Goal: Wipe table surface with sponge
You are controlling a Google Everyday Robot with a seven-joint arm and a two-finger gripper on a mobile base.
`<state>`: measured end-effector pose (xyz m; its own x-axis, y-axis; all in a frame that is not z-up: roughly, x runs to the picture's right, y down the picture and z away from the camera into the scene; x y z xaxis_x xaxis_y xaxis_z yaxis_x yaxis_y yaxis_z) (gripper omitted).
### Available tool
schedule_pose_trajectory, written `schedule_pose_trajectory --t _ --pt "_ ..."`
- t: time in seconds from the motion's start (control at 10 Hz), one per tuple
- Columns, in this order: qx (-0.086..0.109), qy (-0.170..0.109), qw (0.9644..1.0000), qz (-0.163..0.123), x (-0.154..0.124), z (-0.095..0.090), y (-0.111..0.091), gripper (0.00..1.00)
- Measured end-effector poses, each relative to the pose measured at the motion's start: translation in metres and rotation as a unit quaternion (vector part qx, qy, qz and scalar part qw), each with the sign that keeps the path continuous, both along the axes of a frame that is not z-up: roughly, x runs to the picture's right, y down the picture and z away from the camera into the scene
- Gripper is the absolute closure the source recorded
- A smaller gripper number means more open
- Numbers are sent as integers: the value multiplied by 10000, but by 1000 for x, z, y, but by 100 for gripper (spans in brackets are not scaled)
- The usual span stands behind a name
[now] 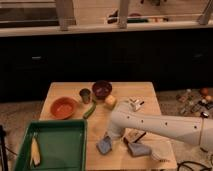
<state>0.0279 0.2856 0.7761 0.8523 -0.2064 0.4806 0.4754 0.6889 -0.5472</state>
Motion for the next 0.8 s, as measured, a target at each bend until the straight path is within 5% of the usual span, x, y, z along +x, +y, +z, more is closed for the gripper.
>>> schedule_pose_trajectory --t 0.3,0.8 --pt "11 27 10000 -22 -1 7 -6 100" --pt "-130 -661 9977 -86 -30 2 -2 100"
